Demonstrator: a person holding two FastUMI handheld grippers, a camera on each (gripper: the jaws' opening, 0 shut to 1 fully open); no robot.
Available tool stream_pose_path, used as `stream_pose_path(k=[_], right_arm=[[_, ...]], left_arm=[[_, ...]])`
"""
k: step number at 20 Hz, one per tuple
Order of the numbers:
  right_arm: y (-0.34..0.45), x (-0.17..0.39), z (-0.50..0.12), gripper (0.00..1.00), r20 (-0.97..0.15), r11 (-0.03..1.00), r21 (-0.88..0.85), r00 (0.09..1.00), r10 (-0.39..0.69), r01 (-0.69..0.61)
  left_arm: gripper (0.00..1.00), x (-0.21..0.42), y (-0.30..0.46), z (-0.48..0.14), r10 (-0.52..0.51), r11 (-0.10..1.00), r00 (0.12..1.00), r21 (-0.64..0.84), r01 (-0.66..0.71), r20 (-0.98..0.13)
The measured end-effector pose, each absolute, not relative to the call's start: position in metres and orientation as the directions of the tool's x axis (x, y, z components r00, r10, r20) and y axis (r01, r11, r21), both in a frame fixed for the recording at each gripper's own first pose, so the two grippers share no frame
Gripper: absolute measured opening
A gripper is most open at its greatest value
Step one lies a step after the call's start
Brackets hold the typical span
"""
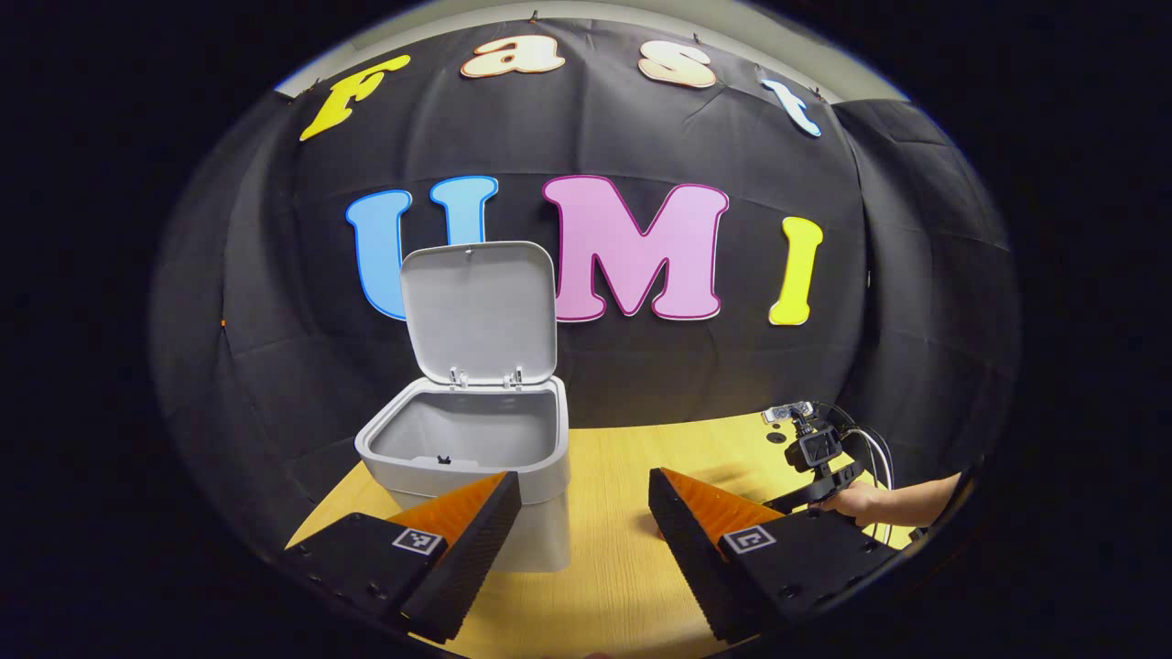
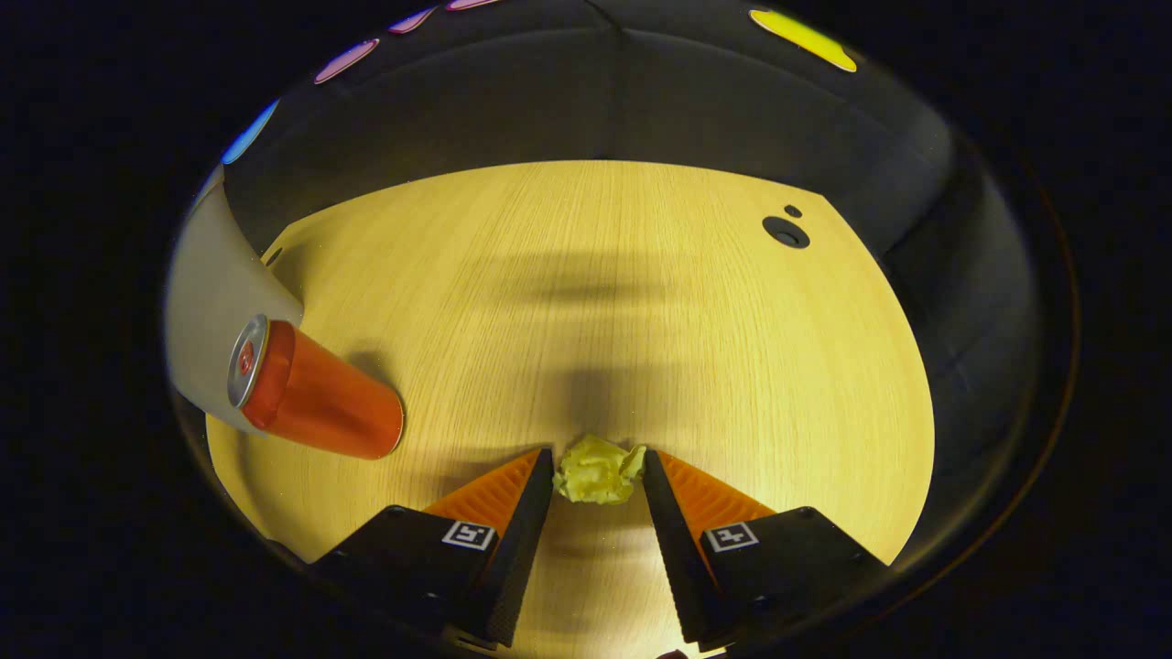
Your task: Press the lid of the desktop garbage bin to open it, pick up the crumpled paper on the desktop and throw it into the bin, then pick up the pop can on the desktop and drop it into the bin, and finally close the garbage bin lid.
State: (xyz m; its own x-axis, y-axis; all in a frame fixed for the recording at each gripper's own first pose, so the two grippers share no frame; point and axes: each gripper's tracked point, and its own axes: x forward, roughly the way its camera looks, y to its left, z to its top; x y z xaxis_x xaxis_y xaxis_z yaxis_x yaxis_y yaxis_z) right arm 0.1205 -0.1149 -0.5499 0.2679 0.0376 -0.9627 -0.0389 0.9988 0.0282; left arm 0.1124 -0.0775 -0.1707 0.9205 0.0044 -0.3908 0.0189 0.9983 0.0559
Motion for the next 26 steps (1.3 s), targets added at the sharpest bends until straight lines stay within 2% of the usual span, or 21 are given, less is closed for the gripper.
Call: stream_pose_path(k=[1, 2, 3, 6, 7, 8, 17, 20, 22, 26], right_arm=[[-0.115, 0.123, -0.548, 0.61, -0.963, 0.999, 0.03, 0.267, 0.038, -0.033], [-0.117, 0.123, -0.547, 0.56, -0.964, 0.999, 0.025, 0.264, 0.033, -0.032], [-0.118, 0.123, -0.547, 0.44, -0.964, 0.999, 0.022, 0.266, 0.031, -0.037], [-0.118, 0.127, -0.534, 0.43, -0.957, 0.999, 0.02, 0.287, 0.034, -0.05], [-0.115, 0.126, -0.522, 0.29, -0.952, 0.998, 0.03, 0.303, 0.045, -0.055], [-0.114, 0.126, -0.505, 0.43, -0.941, 0.997, 0.033, 0.334, 0.052, -0.063], [-0.075, 0.141, -0.323, 0.42, -0.768, 0.996, 0.039, 0.636, 0.077, -0.074], [-0.054, 0.161, -0.276, 0.42, -0.708, 0.993, 0.066, 0.696, 0.117, -0.099], [-0.04, 0.176, -0.253, 0.42, -0.655, 0.989, 0.015, 0.746, 0.121, -0.147], [0.033, 0.193, -0.212, 0.42, -0.587, 0.961, 0.024, 0.775, 0.236, -0.274]], left_arm=[[0.95, 0.113, -0.078, -0.169, 0.007, 0.998, 0.921, 0.057, 0.017, -0.389], [0.95, 0.112, -0.078, -0.169, 0.009, 0.998, 0.921, 0.059, 0.015, -0.389], [0.95, 0.112, -0.078, -0.168, 0.01, 0.998, 0.922, 0.062, 0.015, -0.387], [0.95, 0.109, -0.078, -0.168, 0.016, 0.998, 0.922, 0.065, 0.01, -0.386], [0.95, 0.108, -0.077, -0.167, 0.017, 0.998, 0.923, 0.065, 0.009, -0.385], [0.95, 0.108, -0.076, -0.166, 0.02, 0.998, 0.923, 0.065, 0.005, -0.385], [0.95, 0.108, -0.056, -0.12, 0.05, 0.998, 0.954, 0.053, -0.036, -0.296], [0.95, 0.097, -0.044, -0.107, 0.064, 0.997, 0.961, 0.049, -0.053, -0.268], [0.95, 0.089, -0.034, -0.101, 0.083, 0.996, 0.963, 0.048, -0.073, -0.255], [0.95, 0.071, -0.017, -0.088, 0.116, 0.993, 0.968, 0.061, -0.105, -0.224]])
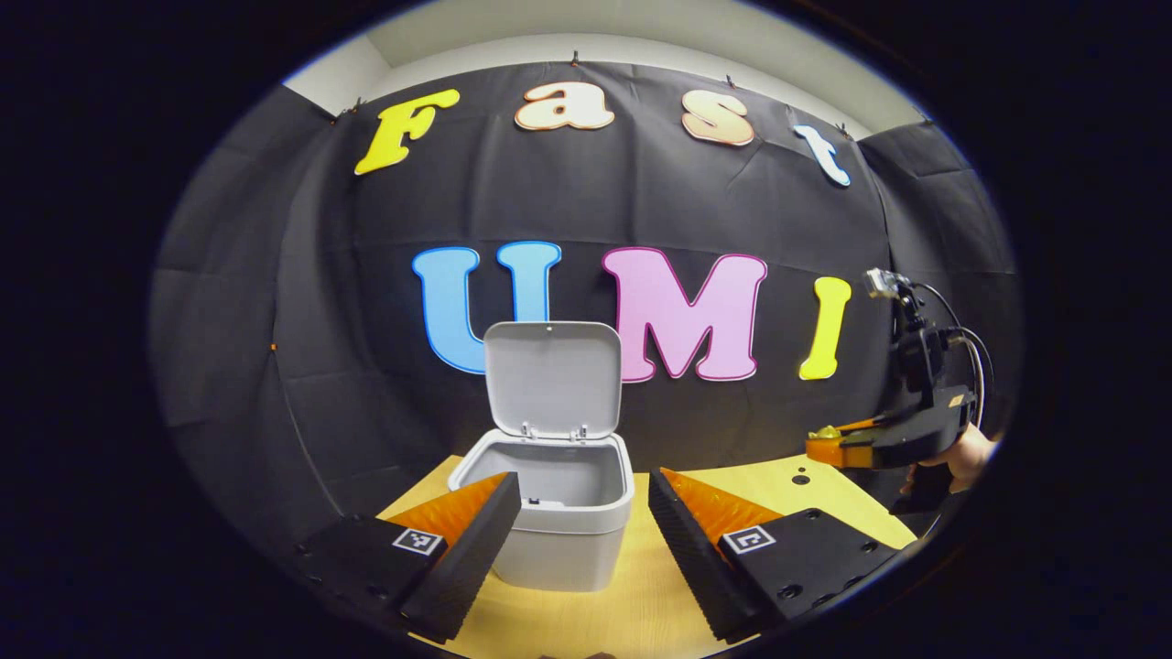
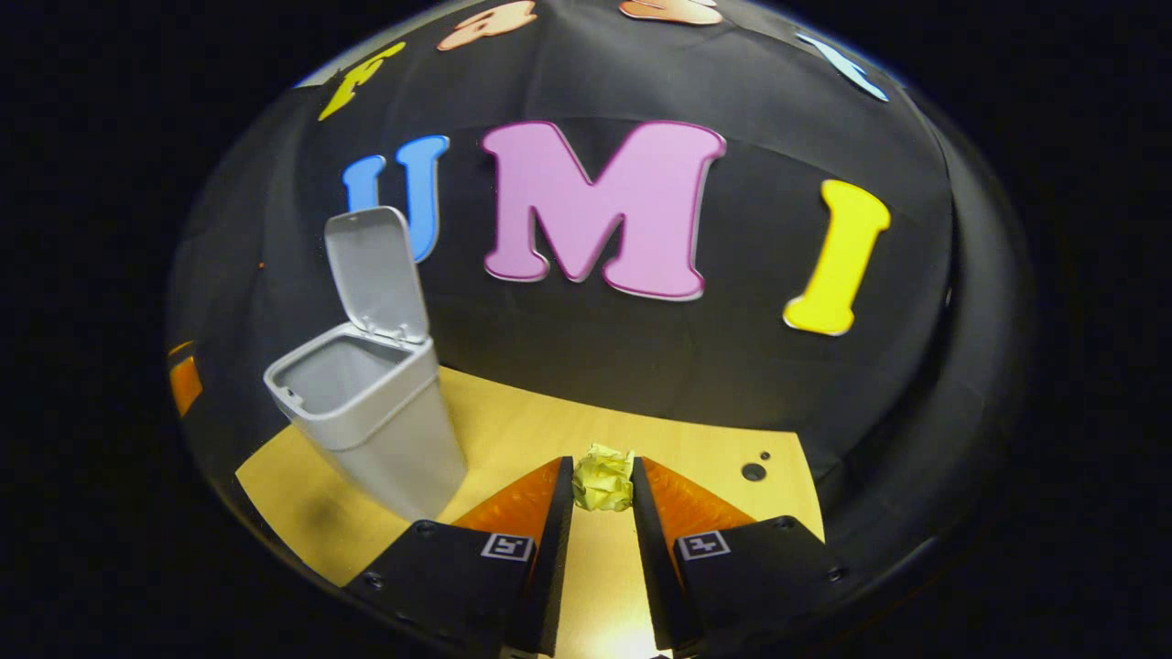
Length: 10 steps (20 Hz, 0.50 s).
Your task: Press the lid of the desktop garbage bin to open it, pick up the crumpled paper on the desktop and throw it into the bin, then pick up the pop can on the desktop and drop it into the bin, and finally close the garbage bin lid.
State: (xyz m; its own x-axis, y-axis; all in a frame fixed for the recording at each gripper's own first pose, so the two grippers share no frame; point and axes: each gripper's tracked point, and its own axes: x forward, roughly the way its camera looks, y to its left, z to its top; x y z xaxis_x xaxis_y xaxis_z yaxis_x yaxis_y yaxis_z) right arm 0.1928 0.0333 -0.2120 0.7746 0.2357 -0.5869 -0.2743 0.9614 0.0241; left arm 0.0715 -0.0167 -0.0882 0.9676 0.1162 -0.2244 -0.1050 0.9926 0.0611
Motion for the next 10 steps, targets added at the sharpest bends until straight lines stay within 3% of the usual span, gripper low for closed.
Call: stream_pose_path(k=[10], right_arm=[[0.232, 0.203, -0.191, 0.42, -0.471, 0.84, 0.043, 0.73, 0.495, -0.541]], left_arm=[[0.95, 0.032, 0.045, -0.09, 0.225, 0.974, 0.947, 0.068, -0.215, -0.232]])
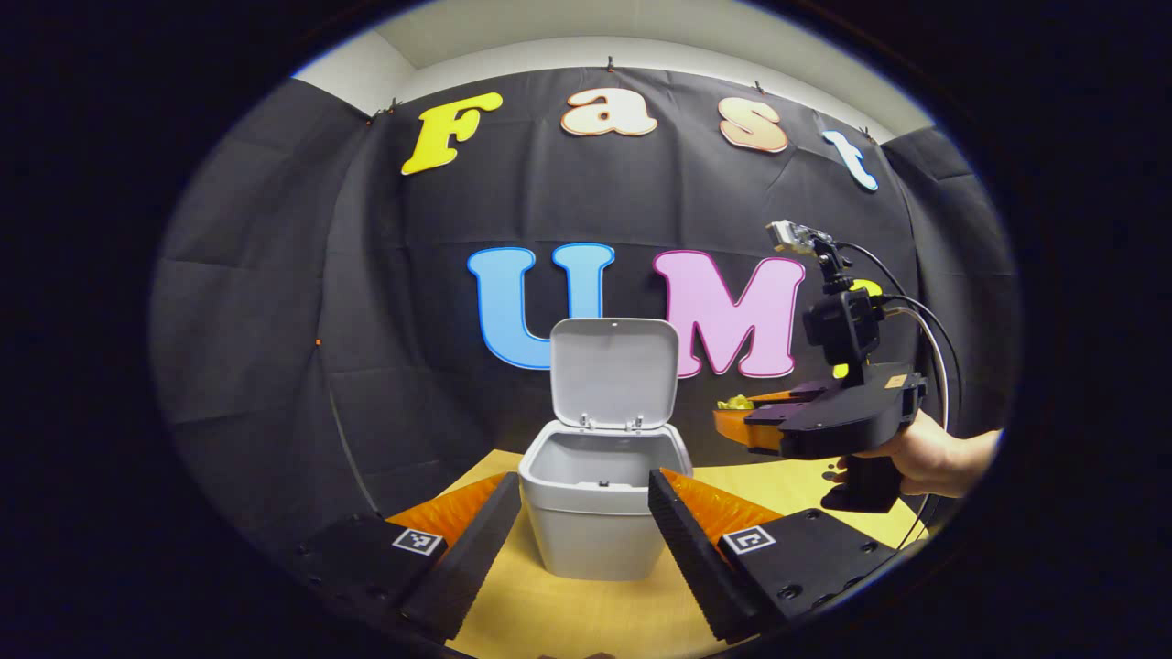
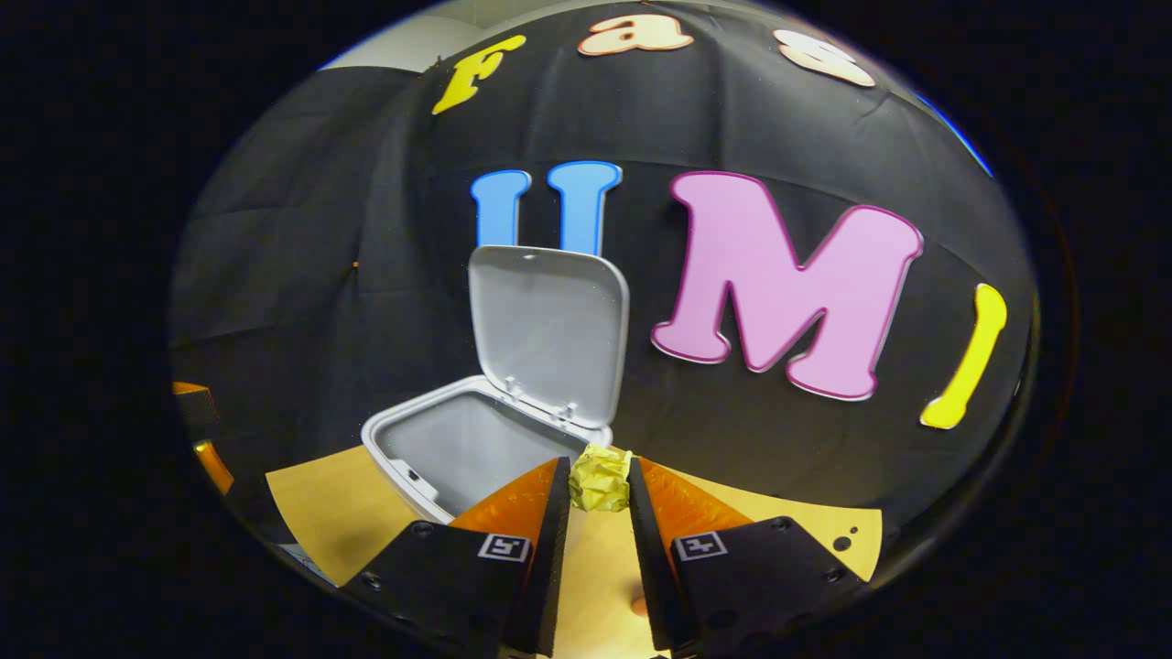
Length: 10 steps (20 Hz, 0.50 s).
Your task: Press the lid of the desktop garbage bin to open it, pick up the crumpled paper on the desktop and throw it into the bin, then pick up the pop can on the desktop and drop it into the bin, and finally close the garbage bin lid.
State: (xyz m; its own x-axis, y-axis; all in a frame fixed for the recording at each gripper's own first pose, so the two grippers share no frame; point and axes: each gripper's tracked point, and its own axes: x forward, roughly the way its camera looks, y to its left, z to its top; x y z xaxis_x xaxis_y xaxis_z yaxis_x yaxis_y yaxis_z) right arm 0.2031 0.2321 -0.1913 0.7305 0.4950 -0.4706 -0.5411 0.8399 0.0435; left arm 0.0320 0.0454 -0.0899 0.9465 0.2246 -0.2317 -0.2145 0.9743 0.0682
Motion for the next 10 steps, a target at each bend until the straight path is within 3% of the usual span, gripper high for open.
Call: stream_pose_path(k=[10], right_arm=[[0.281, 0.206, -0.221, 0.46, -0.481, 0.824, 0.105, 0.697, 0.532, -0.556]], left_arm=[[0.95, 0.005, 0.077, -0.109, 0.299, 0.954, 0.915, 0.089, -0.285, -0.272]])
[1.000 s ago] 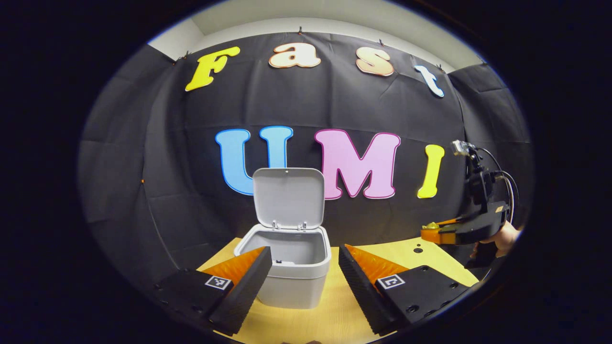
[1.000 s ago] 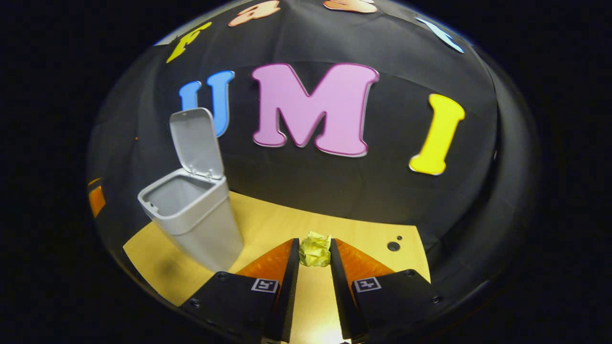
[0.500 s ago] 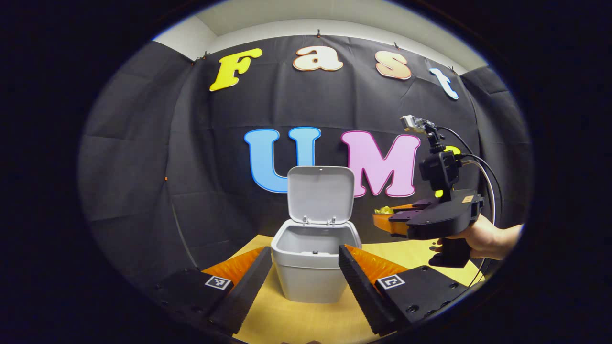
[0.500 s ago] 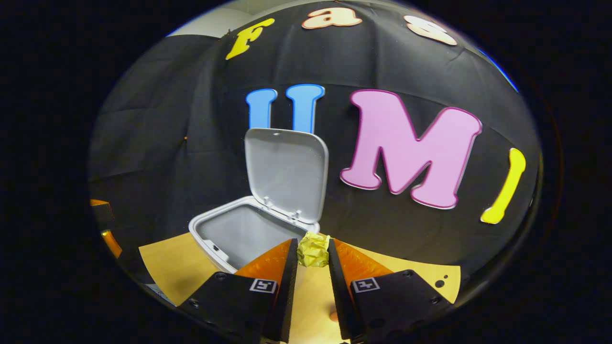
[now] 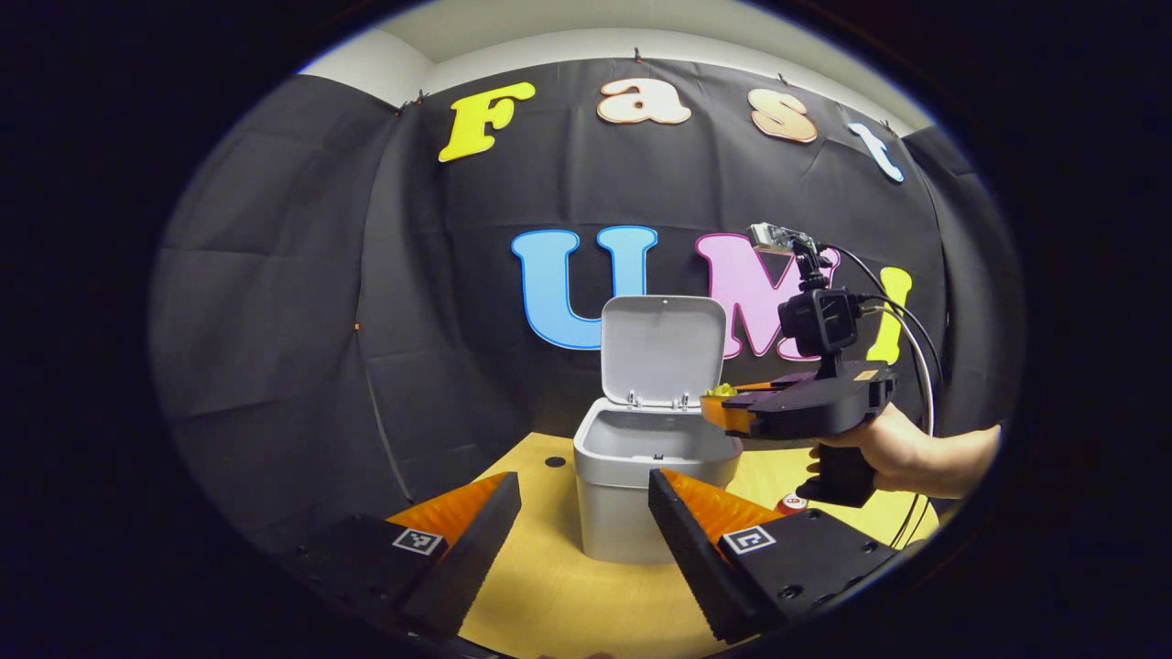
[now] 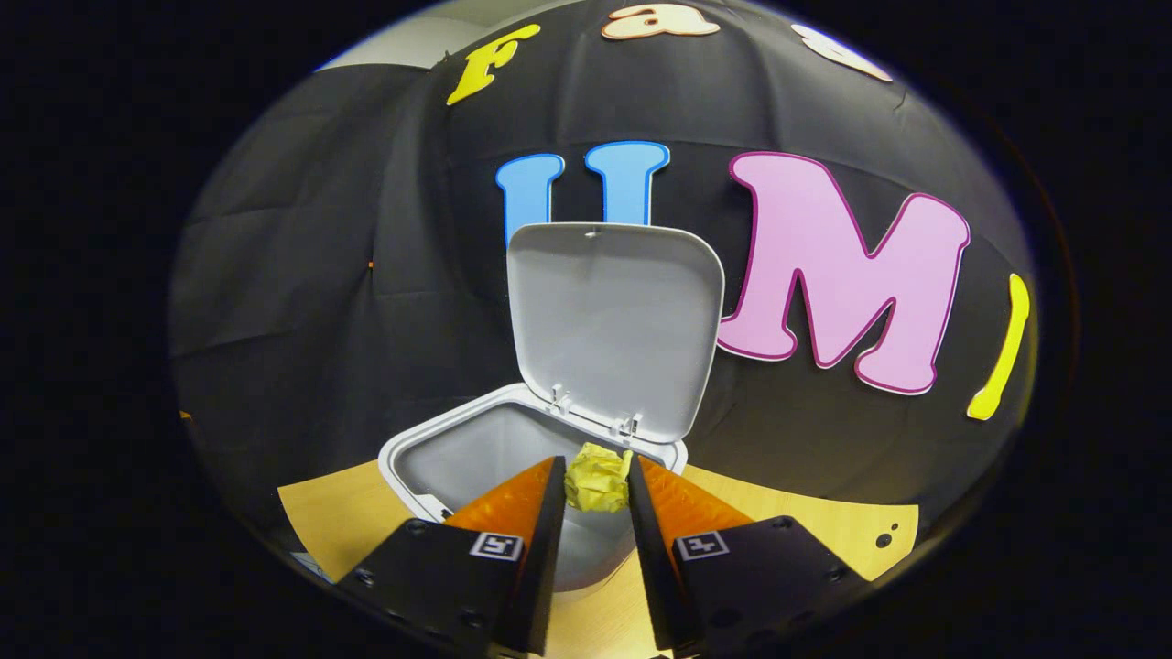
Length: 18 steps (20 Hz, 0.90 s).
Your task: Press the lid of the desktop garbage bin to open it, pick up the crumpled paper on the desktop and throw it into the bin, then pick up the pop can on the desktop and drop it into the bin, and finally close the garbage bin lid.
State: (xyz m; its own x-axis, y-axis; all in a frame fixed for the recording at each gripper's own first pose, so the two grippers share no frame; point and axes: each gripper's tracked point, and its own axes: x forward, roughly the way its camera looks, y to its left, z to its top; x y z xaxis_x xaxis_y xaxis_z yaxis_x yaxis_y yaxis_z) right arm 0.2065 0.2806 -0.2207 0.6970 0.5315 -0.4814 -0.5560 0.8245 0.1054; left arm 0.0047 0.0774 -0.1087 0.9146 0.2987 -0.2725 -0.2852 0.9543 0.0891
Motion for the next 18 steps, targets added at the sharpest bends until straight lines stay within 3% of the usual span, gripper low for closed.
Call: stream_pose_path(k=[3, 9, 18], right_arm=[[0.269, 0.212, -0.221, 0.98, -0.474, 0.839, 0.09, 0.718, 0.51, -0.537], [0.19, 0.225, -0.173, 0.97, -0.357, 0.904, 0.055, 0.837, 0.414, -0.424], [-0.004, 0.23, -0.137, 0.96, -0.254, 0.99, -0.018, 0.958, 0.133, -0.142]], left_arm=[[0.95, 0.001, 0.07, -0.115, 0.287, 0.958, 0.915, 0.101, -0.269, -0.284], [0.95, 0.014, 0.028, -0.158, 0.183, 0.983, 0.925, 0.067, -0.17, -0.332], [0.95, 0.073, -0.109, -0.268, -0.12, 0.992, 0.903, -0.004, 0.13, -0.412]])
